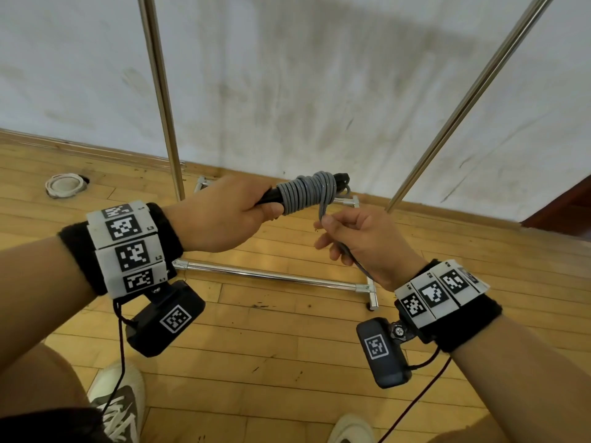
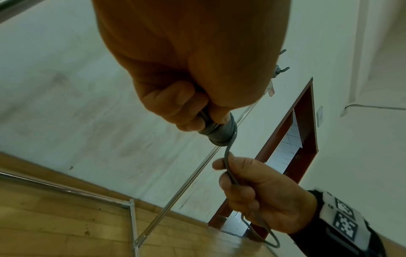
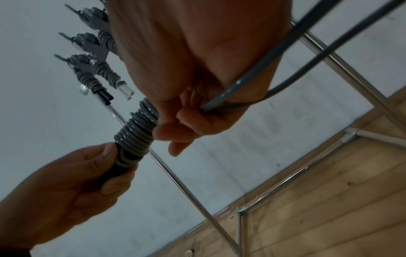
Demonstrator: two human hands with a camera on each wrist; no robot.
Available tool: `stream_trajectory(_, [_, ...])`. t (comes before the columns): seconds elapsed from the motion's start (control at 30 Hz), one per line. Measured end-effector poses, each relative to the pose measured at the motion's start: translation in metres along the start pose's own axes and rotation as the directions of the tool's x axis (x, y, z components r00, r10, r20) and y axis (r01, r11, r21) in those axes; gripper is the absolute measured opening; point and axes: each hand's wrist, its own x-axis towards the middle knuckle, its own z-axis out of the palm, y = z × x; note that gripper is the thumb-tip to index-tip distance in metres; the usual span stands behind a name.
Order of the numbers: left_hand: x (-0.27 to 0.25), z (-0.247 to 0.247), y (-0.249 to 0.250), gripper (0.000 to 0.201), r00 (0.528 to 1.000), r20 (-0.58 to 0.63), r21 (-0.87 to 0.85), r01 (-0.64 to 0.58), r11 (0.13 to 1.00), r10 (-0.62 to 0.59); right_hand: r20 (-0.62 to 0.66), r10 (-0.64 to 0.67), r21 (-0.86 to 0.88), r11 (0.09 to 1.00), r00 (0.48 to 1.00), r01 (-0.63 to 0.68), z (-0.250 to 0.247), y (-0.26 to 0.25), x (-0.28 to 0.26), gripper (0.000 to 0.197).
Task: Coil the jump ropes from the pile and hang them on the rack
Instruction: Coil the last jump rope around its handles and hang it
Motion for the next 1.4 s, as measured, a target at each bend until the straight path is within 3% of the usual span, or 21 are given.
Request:
stream_trajectory(0.17, [-0.003, -0.002, 0.001, 0.022, 0.999, 0.022, -0.033, -0.030, 0.999, 0.030, 0.001, 0.029, -0.235, 0.972, 1.000, -0.028, -0.002, 0.003, 0.003, 0.043])
stream_trajectory(0.23, [-0.004, -0.003, 0.001, 0.020, 0.999, 0.032, -0.041, -0.037, 0.998, 0.038, 0.026, 0.000, -0.271, 0.962, 1.000, 0.007, -0.001, 0.005, 0.005, 0.039])
stream_trajectory(0.3, [-0.005, -0.004, 0.001, 0.018, 0.998, 0.056, -0.058, -0.039, 0.998, 0.042, 0.098, -0.028, -0.251, 0.967, 0.995, 0.052, 0.000, 0.008, 0.006, 0.024])
stream_trajectory(0.4, [-0.007, -0.005, 0.001, 0.013, 0.989, 0.139, -0.095, -0.045, 0.994, 0.058, 0.171, -0.096, -0.209, 0.969, 0.981, 0.131, 0.001, 0.011, 0.007, 0.027])
stream_trajectory(0.47, [-0.007, -0.004, 0.001, 0.013, 0.975, 0.211, -0.108, -0.046, 0.993, 0.068, 0.199, -0.126, -0.157, 0.975, 0.972, 0.158, 0.000, 0.010, 0.009, 0.018])
stream_trajectory(0.57, [-0.007, -0.006, 0.001, 0.013, 0.950, 0.304, -0.102, -0.047, 0.994, 0.076, 0.191, -0.065, -0.200, 0.974, 0.979, 0.104, -0.007, 0.011, 0.013, 0.010])
stream_trajectory(0.7, [-0.009, -0.006, 0.001, 0.017, 0.902, 0.428, -0.075, -0.032, 0.997, 0.061, 0.219, -0.042, -0.437, 0.889, 0.975, 0.136, -0.018, 0.016, 0.019, 0.033])
stream_trajectory(0.8, [-0.011, 0.000, 0.002, 0.022, 0.866, 0.498, 0.037, -0.074, 0.997, 0.046, 0.205, 0.020, -0.590, 0.800, 0.979, 0.108, -0.017, 0.012, 0.021, 0.024])
stream_trajectory(0.9, [-0.011, 0.010, 0.001, 0.024, 0.840, 0.542, 0.162, -0.099, 0.982, -0.005, 0.197, 0.024, -0.583, 0.807, 0.980, 0.098, -0.016, 0.008, 0.020, 0.036])
stream_trajectory(1.0, [-0.008, 0.018, 0.000, 0.025, 0.837, 0.542, 0.268, -0.090, 0.959, -0.073, 0.198, 0.014, -0.569, 0.816, 0.980, 0.103, -0.014, 0.003, 0.020, 0.023])
stream_trajectory(1.17, [0.001, 0.021, -0.005, 0.021, 0.873, 0.466, 0.388, -0.057, 0.920, -0.142, 0.148, 0.174, -0.371, 0.922, 0.974, -0.109, -0.011, -0.008, 0.019, 0.014])
stream_trajectory(1.4, [0.013, 0.020, -0.009, 0.021, 0.941, 0.295, 0.438, 0.022, 0.899, -0.167, 0.179, 0.064, -0.188, 0.982, 0.982, -0.030, -0.009, -0.023, 0.012, 0.014])
